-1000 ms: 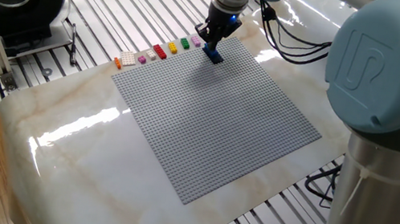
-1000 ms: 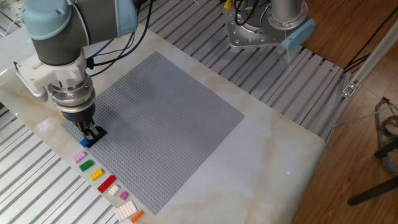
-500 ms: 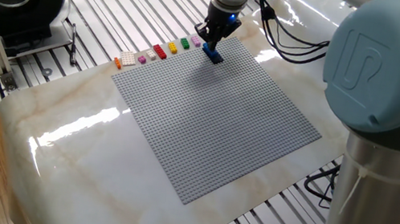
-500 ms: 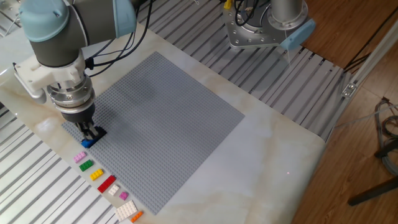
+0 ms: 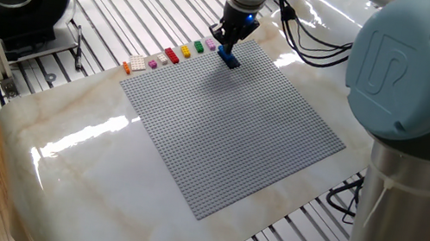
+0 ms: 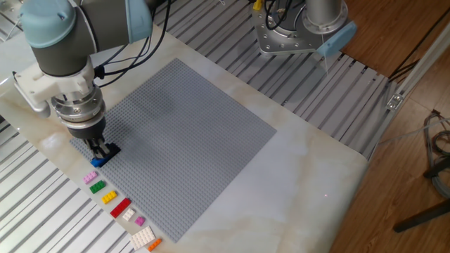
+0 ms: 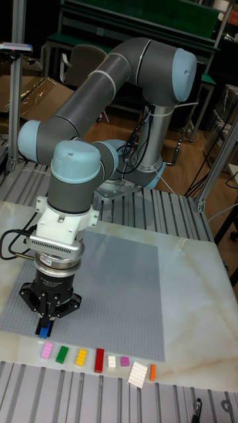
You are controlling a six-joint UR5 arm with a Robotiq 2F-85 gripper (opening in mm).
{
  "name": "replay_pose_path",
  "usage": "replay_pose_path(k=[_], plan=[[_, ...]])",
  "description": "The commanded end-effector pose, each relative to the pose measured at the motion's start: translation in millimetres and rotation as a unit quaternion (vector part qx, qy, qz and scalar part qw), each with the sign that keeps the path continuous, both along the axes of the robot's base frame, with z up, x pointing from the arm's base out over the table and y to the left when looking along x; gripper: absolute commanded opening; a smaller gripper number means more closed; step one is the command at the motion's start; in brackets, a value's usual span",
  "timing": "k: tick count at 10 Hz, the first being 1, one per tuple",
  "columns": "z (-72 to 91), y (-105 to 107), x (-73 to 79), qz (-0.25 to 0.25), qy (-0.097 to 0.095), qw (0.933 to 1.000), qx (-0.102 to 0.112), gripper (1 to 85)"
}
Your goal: Stack small Lego blocks one on top of the other
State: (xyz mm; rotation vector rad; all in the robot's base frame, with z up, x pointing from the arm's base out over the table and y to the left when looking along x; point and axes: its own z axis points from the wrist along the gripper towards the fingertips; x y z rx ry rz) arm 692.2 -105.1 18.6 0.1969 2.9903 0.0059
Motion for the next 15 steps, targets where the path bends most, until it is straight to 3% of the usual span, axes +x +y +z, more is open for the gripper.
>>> replay_pose_path(k=[1,7,11,12,14,15], plan=[[1.2,0.1,1.5,-0.008,0.003,1.0000,-0.002,6.0],[-2.9,1.6,3.8,-0.006,-0.009,0.9999,0.003,2.3],[2.0,-1.3,-7.0,0.019,0.030,0.9988,0.034,1.0],[-2.6,-4.8,-10.1,0.026,0.037,0.9986,0.028,1.0],[-13.0,-6.8,-4.5,0.036,0.015,0.9988,0.028,1.0],[-9.4,-14.8,-0.7,0.033,0.014,0.9992,0.014,1.0]])
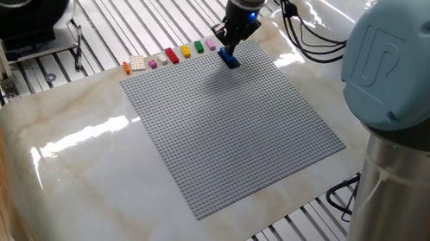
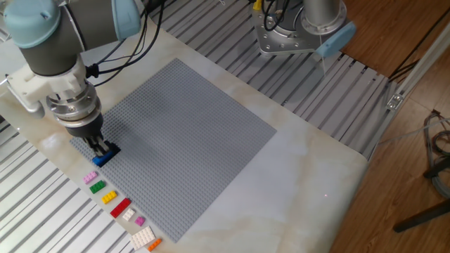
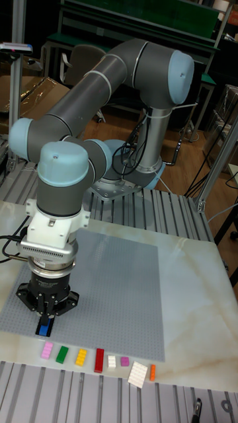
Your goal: Stack small Lego blocks one on top of the other
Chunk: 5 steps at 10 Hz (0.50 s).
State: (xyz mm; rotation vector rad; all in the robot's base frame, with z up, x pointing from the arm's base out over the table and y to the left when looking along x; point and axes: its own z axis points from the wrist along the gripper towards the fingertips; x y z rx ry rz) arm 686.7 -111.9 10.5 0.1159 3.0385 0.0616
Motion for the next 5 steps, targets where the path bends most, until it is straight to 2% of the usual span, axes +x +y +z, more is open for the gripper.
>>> replay_pose_path(k=[1,4,5], plan=[[0.6,-8.8,6.2,0.004,-0.007,1.0000,0.002,1.0],[3.5,-9.4,14.3,-0.001,-0.013,0.9999,0.007,1.0],[4.1,-9.4,8.1,-0.001,-0.005,1.0000,0.008,1.0]])
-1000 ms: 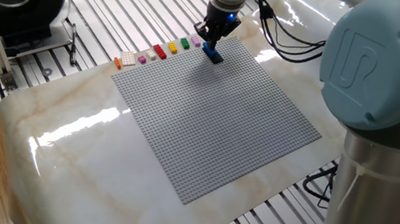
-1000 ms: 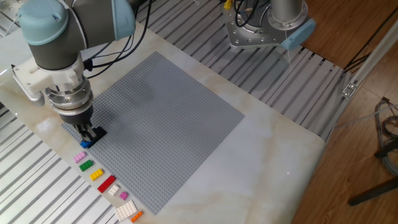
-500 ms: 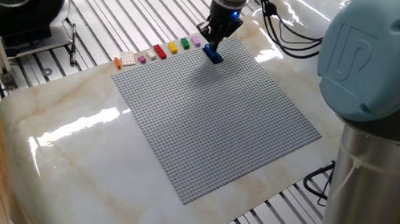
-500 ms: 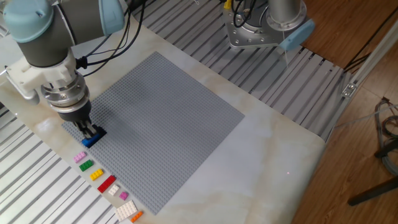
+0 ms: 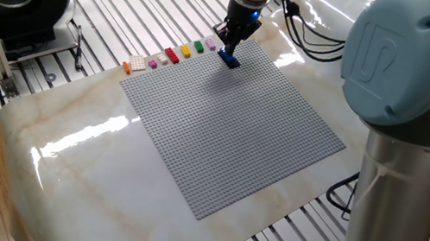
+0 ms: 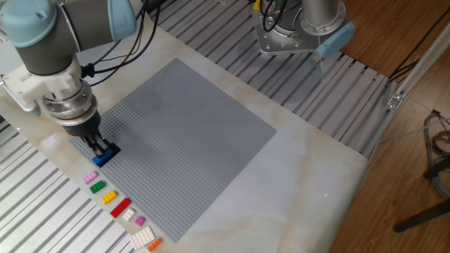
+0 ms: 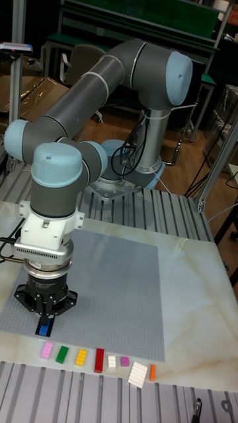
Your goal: Stack small Lego blocks one on top of the other
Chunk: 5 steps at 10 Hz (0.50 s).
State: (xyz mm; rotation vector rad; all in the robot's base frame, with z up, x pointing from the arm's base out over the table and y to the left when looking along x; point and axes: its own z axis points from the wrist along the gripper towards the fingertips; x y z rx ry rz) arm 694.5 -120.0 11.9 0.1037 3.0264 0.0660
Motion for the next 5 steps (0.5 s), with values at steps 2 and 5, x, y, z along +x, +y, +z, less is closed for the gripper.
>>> replay_pose_path(k=[2,5], plan=[[2.7,4.9,-10.3,-0.007,0.004,0.9999,0.014,1.0],[3.3,14.1,-14.0,-0.020,0.002,0.9997,0.015,1.0]])
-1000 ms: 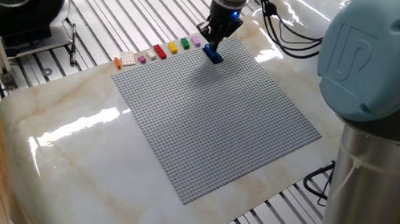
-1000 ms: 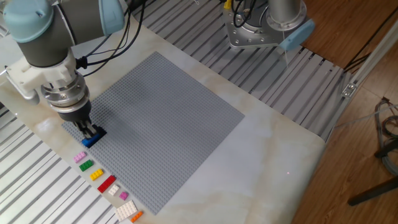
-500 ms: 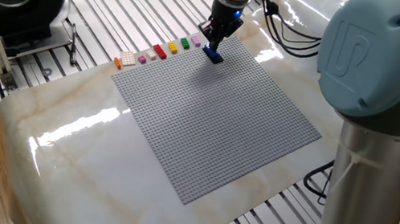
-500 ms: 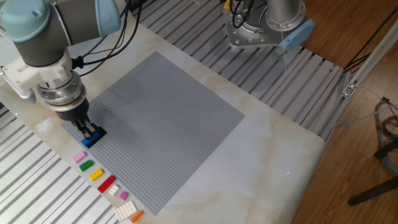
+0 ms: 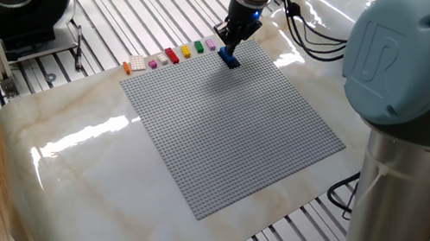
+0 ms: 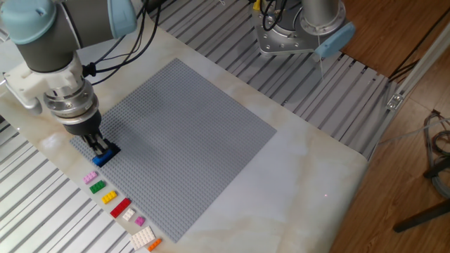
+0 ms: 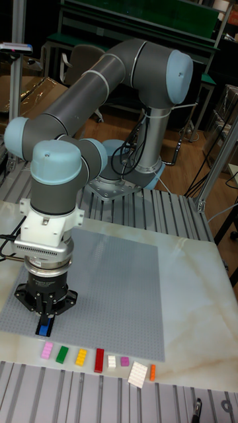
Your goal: Stack small Lego blocks one on top of the other
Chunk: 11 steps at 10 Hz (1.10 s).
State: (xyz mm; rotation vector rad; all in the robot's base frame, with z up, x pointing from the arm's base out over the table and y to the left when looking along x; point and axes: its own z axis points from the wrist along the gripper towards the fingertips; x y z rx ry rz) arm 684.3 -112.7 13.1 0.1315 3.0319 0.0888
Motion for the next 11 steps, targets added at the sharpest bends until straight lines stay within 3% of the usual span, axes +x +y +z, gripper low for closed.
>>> replay_pose_path(k=[1,5,9,11], plan=[[2.7,8.5,-4.1,-0.013,-0.001,0.9999,0.009,1.0],[5.1,4.6,9.2,-0.012,-0.001,0.9998,0.014,1.0],[4.9,4.0,5.4,-0.022,0.017,0.9996,0.005,1.0],[-4.2,16.3,0.6,-0.031,0.005,0.9995,0.007,1.0]])
